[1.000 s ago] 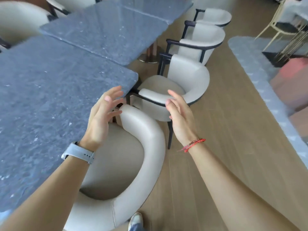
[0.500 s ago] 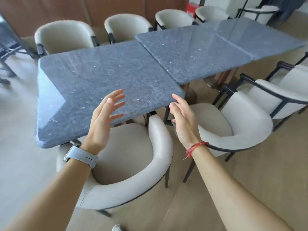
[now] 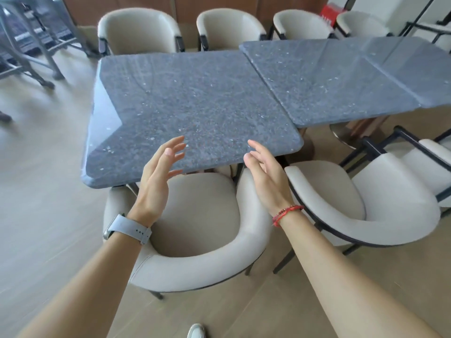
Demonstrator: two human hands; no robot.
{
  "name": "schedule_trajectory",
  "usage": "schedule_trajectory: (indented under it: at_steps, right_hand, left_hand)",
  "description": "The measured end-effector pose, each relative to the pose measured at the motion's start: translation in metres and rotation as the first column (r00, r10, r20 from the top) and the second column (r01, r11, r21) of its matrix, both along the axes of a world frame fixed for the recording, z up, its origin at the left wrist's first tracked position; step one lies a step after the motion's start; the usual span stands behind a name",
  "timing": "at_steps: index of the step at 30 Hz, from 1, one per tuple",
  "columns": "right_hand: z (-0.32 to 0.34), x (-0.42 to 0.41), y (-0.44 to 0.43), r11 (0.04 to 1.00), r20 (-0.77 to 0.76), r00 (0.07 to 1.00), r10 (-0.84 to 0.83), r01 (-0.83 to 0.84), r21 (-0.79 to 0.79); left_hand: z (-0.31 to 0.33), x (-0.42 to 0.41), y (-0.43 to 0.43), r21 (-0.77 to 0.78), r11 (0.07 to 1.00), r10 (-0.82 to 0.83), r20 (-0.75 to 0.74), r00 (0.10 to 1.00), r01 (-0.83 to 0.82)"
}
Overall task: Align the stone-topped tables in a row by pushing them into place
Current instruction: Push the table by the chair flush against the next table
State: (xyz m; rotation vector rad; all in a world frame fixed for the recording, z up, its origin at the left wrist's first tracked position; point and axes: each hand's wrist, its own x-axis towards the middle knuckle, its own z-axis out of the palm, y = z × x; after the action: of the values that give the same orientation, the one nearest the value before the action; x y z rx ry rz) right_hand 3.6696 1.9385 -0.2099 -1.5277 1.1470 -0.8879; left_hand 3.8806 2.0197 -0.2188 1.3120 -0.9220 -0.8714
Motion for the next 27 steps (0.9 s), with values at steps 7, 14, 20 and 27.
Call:
schedule_trajectory:
  at_steps: [7, 14, 20, 27]
  right_hand:
    - [-0.027, 0.018, -0.035, 0.998, -0.09, 0.994, 0.058, -0.056, 0.027]
    - [-0.054, 0.036, -0.087, 0.982, -0.137, 0.973, 0.183, -0.176, 0.06]
    - [-0.105, 0.056, -0.128, 0.967, -0.306, 0.918, 0.251, -0.251, 0.038]
    - [-0.179, 0.09, -0.178, 0.945, -0.493, 0.835, 0.244, -0.319, -0.072]
  left_hand:
    - [-0.026, 0.011, -0.017, 0.069, 0.995, 0.066, 0.025, 0.997, -0.068]
    - [-0.044, 0.009, -0.043, 0.154, 0.971, 0.168, 0.1, 0.981, -0.182]
    - [-0.091, 0.024, -0.084, 0.306, 0.913, 0.183, 0.289, 0.94, -0.272]
    - [-0.163, 0.051, -0.127, 0.379, 0.846, 0.068, 0.621, 0.781, -0.376]
